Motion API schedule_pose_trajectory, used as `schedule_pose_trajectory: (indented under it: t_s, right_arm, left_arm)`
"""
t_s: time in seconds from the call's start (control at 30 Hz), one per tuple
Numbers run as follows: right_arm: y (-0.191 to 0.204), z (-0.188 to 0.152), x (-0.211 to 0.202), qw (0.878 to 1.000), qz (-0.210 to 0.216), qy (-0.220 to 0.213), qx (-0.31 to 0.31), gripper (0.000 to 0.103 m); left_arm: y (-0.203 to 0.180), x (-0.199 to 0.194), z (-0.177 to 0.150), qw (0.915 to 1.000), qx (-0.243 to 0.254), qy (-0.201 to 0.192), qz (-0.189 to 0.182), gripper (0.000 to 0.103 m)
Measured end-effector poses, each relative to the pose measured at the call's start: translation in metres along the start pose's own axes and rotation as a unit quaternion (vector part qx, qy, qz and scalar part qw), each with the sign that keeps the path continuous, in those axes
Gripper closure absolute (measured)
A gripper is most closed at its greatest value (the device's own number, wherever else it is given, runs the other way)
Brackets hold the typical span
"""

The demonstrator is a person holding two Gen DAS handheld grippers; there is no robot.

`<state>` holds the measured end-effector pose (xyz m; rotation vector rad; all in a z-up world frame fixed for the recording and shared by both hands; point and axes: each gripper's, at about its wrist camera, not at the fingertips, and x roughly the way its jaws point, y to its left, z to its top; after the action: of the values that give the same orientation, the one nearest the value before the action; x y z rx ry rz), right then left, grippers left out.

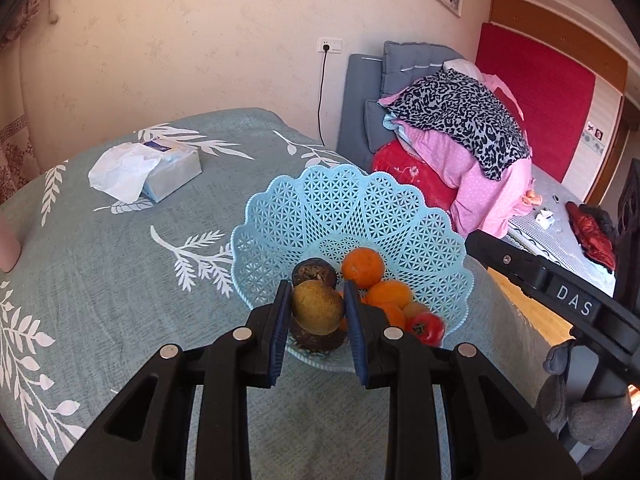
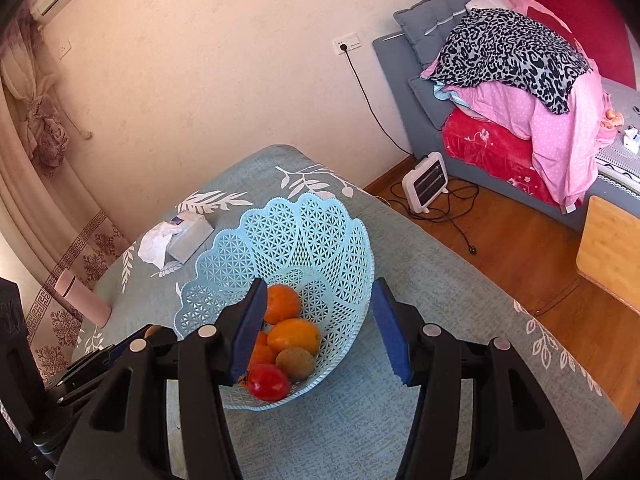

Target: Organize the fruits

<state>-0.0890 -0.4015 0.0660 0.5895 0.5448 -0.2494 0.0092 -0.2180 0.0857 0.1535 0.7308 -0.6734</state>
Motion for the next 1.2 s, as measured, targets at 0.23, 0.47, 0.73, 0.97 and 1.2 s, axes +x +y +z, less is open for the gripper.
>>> schedule_pose_trajectory:
  t_s: [0.23,0.47,0.73,0.97,1.2]
  right_arm:
    - [-0.004,0.003,0.001,1.000,-0.003,0.002,0.005,0.047]
    - [-0.005,0.001,0.005,1.000,-0.006,0.007,0.007,0.047]
    - [0.005,-0.004,0.006,1.000,-0.001,0.015,-0.007,0.041]
    - [0.020,-0.013,0.004,0.999,0.000,0.019,-0.036,0.033]
    - [0.030,-0.028,-0.007,0.997,-0.023,0.006,-0.078,0.022]
  left_arm:
    - [-0.006,0.021,0.011,0.9996,-0.020,0.009,-0.020,0.057]
    - [0.011,0.006,0.005,0.9990,-0.042,-0.014,0.007,0.033]
    - [0.019,-0.016,-0.017,0.9924,-0.023,-0.046,0.112,0.018]
    - [0.020,-0.019,-0.031,0.9883,-0.004,-0.051,0.144,0.011]
    - [0.021,-0.020,-0.035,0.9858,-0.003,-0.056,0.158,0.009]
